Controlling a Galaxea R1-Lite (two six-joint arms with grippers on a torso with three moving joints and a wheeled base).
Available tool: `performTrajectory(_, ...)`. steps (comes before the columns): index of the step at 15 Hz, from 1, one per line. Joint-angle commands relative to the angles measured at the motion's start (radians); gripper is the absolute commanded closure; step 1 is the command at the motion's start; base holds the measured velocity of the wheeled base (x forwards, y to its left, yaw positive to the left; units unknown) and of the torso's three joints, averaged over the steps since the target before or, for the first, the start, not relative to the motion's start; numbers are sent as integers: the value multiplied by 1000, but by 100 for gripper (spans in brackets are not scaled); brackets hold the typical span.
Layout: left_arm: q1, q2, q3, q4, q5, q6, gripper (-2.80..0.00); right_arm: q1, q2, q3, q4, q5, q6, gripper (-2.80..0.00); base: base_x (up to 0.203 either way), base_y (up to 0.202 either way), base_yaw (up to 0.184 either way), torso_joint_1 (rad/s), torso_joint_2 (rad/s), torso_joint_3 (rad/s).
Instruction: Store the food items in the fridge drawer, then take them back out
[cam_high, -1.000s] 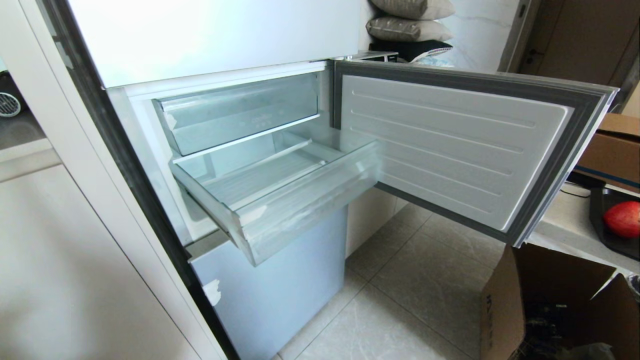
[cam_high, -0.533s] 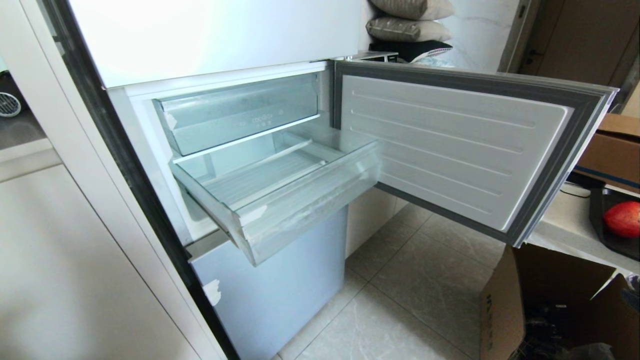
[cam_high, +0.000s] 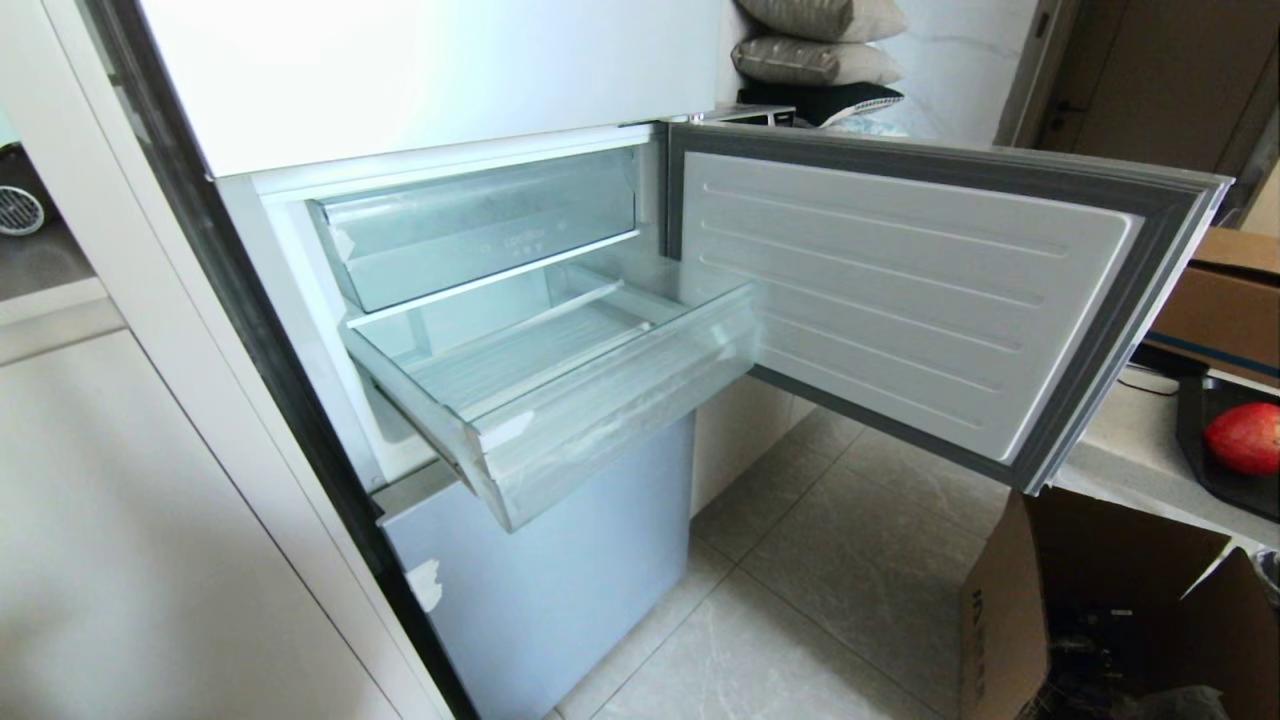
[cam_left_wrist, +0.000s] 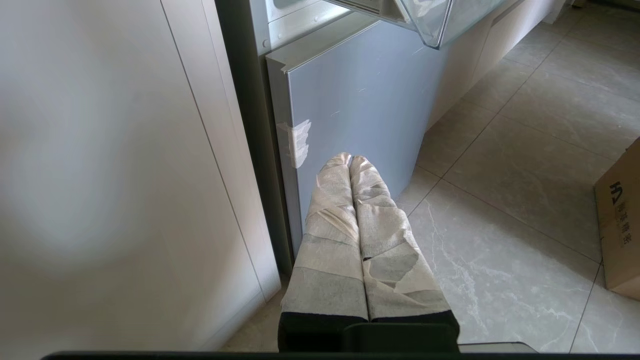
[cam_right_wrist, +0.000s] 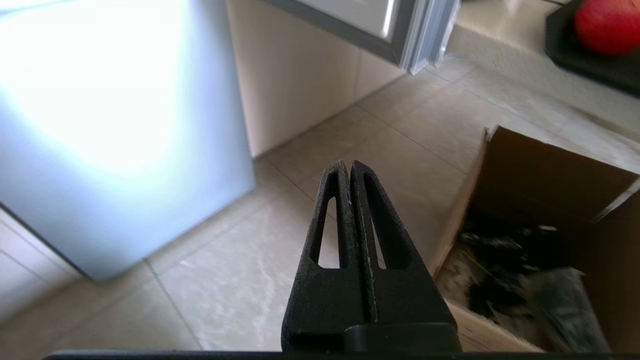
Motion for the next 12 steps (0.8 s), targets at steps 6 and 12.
performTrajectory(6, 0, 2, 0, 1, 0, 0, 0, 16, -124, 52, -7, -32, 14, 0, 0, 0, 0, 0, 0, 0)
performTrajectory(12, 0, 2, 0, 1, 0, 0, 0, 16, -122, 52, -8, -34, 20, 0, 0, -2, 9, 3, -1, 1)
